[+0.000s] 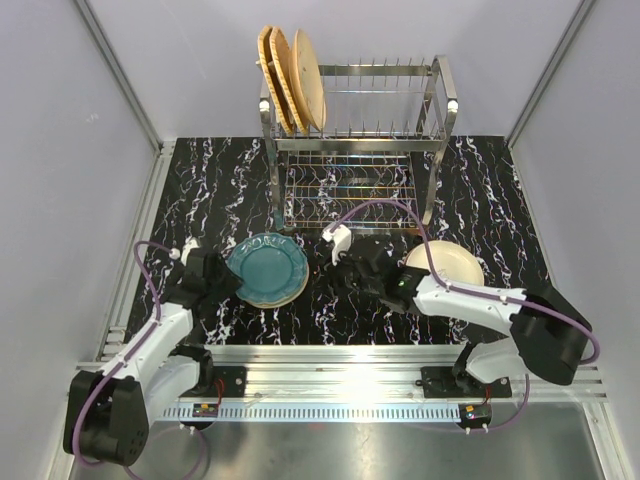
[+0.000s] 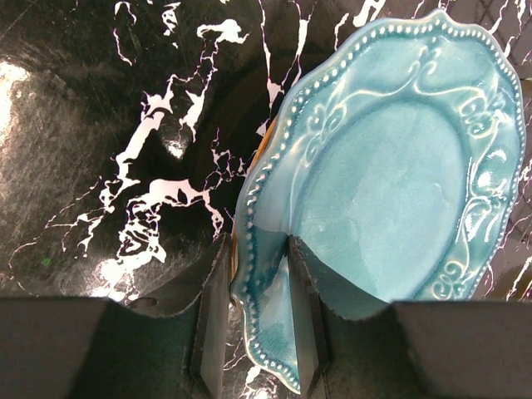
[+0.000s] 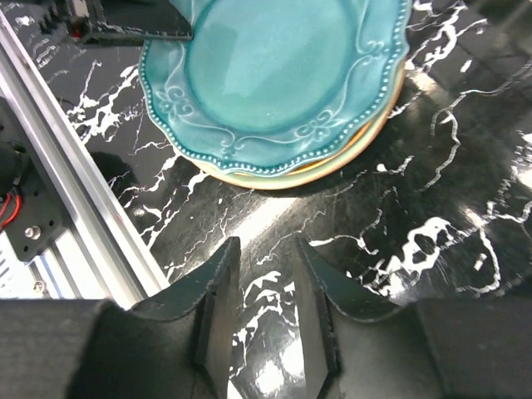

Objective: Load the plates into the dish rack
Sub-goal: Grab a plate with the left arm

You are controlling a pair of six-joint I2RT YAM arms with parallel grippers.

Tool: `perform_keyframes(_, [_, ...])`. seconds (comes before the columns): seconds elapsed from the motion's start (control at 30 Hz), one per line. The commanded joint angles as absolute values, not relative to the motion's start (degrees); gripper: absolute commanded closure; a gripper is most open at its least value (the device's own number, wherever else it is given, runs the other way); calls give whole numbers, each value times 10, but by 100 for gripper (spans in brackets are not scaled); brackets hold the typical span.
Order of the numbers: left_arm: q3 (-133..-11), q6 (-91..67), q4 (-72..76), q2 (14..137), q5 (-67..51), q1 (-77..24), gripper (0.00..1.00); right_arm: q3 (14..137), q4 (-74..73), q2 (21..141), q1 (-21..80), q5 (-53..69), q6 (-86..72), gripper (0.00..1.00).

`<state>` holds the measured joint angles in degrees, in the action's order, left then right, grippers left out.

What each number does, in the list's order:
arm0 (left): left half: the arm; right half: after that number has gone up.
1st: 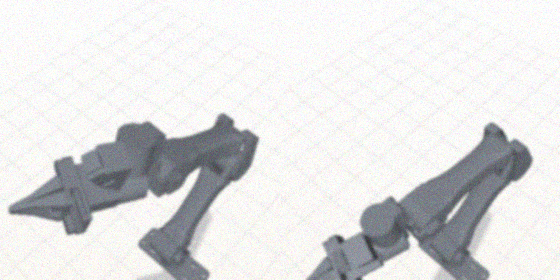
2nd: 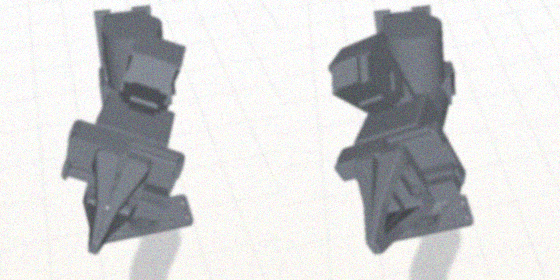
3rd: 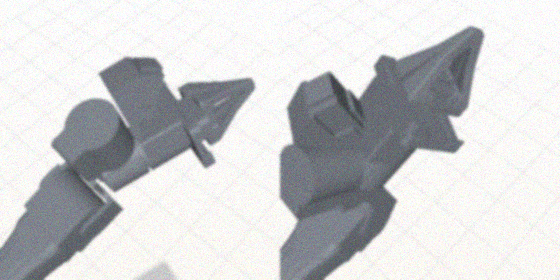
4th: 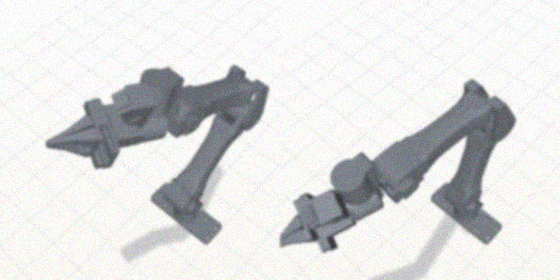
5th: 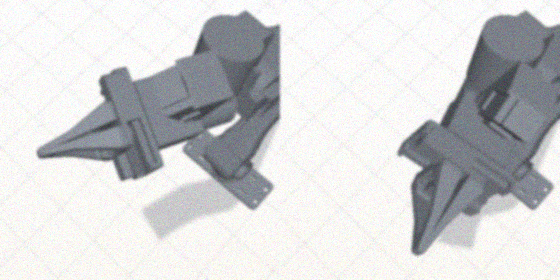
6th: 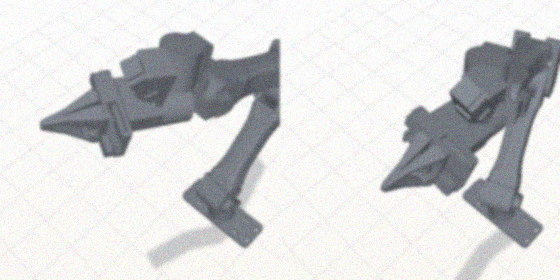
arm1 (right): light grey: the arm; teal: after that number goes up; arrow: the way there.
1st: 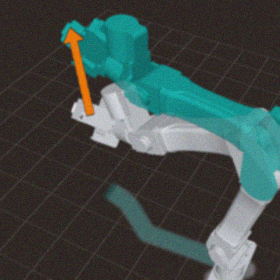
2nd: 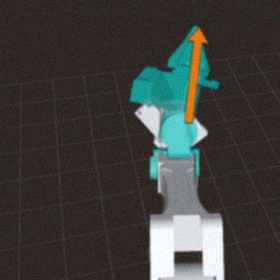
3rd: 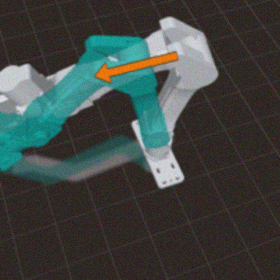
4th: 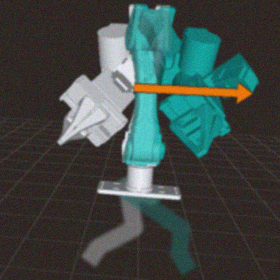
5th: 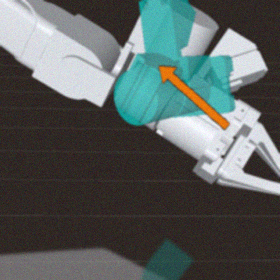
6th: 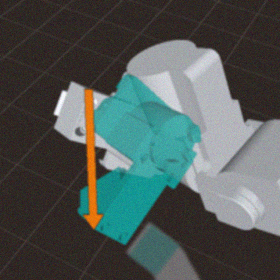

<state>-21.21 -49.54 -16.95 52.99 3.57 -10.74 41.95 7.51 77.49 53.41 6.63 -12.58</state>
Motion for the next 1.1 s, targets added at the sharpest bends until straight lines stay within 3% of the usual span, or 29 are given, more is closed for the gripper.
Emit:
perform_keyframes(0.0, [-204, -496, -185, 519, 17, -113, 73, 454, 113, 805, 546, 56, -113, 60])
perform_keyframes(0.27, [-204, -499, -204, 508, 11, -112, 73, 487, 120, 861, 560, 66, -109, 56])
perform_keyframes(0.43, [-200, -501, -207, 503, 3, -113, 79, 499, 121, 896, 566, 69, -105, 49])
perform_keyframes(0.67, [-200, -495, -221, 490, 4, -113, 77, 511, 130, 923, 581, 62, -94, 42])
perform_keyframes(1.07, [-189, -500, -234, 483, 3, -113, 77, 544, 123, 959, 606, 41, -50, 39])
